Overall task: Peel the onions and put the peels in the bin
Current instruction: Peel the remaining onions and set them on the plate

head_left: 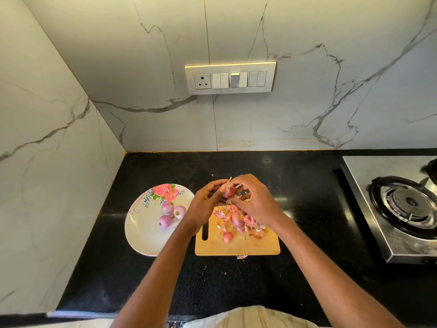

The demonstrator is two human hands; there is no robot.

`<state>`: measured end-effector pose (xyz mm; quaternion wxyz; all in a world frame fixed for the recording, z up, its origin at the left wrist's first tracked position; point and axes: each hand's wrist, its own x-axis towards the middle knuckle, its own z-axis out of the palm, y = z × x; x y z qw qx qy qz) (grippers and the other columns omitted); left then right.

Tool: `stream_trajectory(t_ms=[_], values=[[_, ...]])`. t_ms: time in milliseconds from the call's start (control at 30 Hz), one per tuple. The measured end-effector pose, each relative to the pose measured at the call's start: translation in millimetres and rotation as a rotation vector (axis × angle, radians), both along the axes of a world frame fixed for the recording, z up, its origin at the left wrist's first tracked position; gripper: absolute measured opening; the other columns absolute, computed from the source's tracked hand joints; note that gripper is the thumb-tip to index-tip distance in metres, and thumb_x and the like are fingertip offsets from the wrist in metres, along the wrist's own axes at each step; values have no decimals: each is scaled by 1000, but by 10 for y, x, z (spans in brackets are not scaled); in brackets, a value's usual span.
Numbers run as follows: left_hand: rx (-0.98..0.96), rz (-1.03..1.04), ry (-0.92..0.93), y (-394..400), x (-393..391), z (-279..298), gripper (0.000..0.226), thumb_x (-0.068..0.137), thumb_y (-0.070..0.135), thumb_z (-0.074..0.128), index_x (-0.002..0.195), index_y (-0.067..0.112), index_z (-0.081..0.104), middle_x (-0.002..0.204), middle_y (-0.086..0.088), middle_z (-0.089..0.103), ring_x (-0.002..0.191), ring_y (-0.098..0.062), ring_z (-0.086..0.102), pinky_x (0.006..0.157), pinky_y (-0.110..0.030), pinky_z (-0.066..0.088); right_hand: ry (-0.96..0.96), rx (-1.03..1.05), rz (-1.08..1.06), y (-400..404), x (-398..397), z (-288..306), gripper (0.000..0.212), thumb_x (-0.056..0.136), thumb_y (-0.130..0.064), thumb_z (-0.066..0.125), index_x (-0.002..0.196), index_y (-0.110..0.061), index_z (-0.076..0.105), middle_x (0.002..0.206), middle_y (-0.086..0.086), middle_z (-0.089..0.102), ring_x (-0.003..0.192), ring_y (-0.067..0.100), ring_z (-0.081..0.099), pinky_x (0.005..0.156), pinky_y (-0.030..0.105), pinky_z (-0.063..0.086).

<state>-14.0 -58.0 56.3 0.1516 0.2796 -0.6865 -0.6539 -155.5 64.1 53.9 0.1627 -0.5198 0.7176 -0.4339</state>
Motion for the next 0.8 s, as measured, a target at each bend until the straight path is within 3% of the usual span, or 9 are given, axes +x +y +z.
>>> stream_trajectory(t_ms=[167, 333, 500, 667, 800], values=[[0, -4, 5, 3, 12, 19, 32, 104, 28, 52, 134, 20, 60, 123, -2, 69, 111, -18, 69, 96, -36, 58, 12, -17, 7, -28, 5, -5, 25, 85, -27, 81, 101, -35, 64, 114, -13, 59, 104, 4, 61, 86, 27, 58], [51, 3, 33, 60, -9, 56, 27, 105, 27, 50, 129, 24, 61, 120, -3, 70, 109, -19, 70, 91, -29, 58, -24, -40, -28, -13, -8, -10, 30, 84, -23, 83, 100, -37, 62, 114, -14, 62, 103, 7, 65, 87, 34, 60], [89, 21, 43, 74, -5, 43, 33, 106, 27, 46, 134, 17, 59, 123, -6, 70, 111, -21, 69, 93, -31, 57, -32, -39, -19, -35, -29, 1, 29, 84, -24, 83, 99, -37, 63, 114, -14, 63, 102, 7, 66, 86, 33, 61], [157, 47, 49, 123, -22, 46, 31, 108, 23, 43, 133, 16, 59, 122, -7, 70, 109, -17, 70, 85, -23, 57, -46, -48, -41, -19, -12, 1, 35, 84, -23, 83, 99, -45, 59, 113, -13, 65, 100, 8, 68, 84, 32, 62], [174, 55, 51, 126, -10, 28, 30, 108, 24, 43, 131, 18, 60, 122, -8, 70, 109, -19, 71, 85, -24, 57, -40, -10, -22, -32, -34, -16, 29, 83, -24, 83, 97, -36, 62, 110, -14, 64, 99, 7, 67, 84, 29, 61]])
